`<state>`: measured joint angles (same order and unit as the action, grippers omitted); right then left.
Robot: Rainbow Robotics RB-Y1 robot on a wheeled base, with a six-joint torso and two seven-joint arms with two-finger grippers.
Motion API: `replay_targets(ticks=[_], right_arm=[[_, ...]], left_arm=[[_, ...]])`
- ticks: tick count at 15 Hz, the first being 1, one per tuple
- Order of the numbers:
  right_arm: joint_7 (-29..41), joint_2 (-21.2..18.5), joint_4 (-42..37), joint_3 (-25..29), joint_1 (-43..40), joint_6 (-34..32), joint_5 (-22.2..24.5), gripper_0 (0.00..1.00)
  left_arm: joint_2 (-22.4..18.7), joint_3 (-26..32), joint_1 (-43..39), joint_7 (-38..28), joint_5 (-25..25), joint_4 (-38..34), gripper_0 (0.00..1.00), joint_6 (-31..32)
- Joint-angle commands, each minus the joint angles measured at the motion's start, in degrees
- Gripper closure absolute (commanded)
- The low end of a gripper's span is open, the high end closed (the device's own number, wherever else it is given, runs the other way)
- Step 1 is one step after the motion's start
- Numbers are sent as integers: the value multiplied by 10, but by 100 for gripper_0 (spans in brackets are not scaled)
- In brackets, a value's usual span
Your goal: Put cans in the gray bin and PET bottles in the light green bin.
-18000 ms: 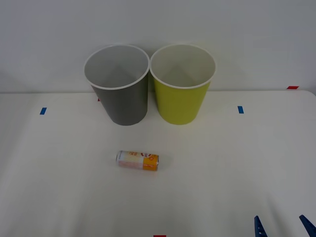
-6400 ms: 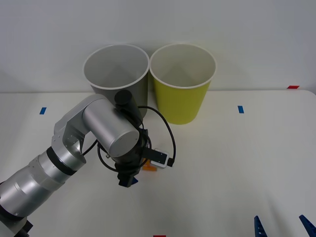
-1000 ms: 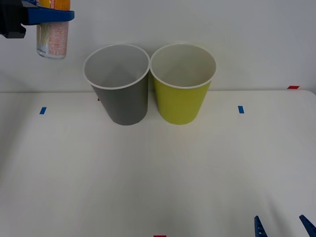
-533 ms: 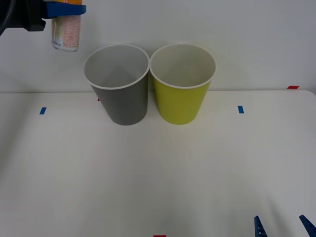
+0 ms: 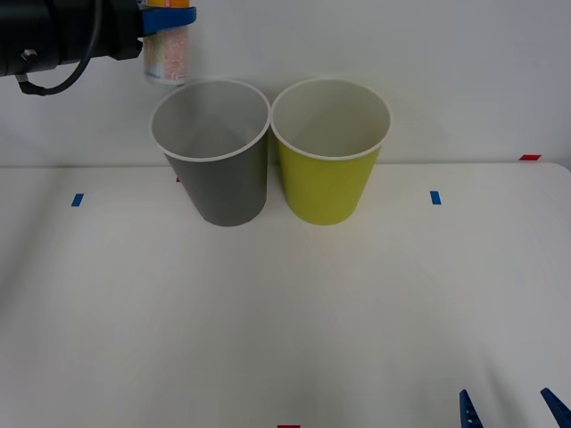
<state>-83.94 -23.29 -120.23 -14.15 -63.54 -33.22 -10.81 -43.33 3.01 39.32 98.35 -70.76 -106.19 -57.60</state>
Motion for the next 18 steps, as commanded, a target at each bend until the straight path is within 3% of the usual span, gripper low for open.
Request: replay_targets(ticks=[1,8,15,18], right_arm=[[0,0,0,0,0,0,0,0],[0,0,0,0,0,0,0,0],[0,0,0,0,0,0,0,0],[0,0,0,0,0,0,0,0]], left_arm=[[0,-35,6,2,9,22,100,47],[0,-158,32,6,12,104,100,207],[9,-160,37,10,33,128,100,223],[10,-176,37,10,72,132,100,260]])
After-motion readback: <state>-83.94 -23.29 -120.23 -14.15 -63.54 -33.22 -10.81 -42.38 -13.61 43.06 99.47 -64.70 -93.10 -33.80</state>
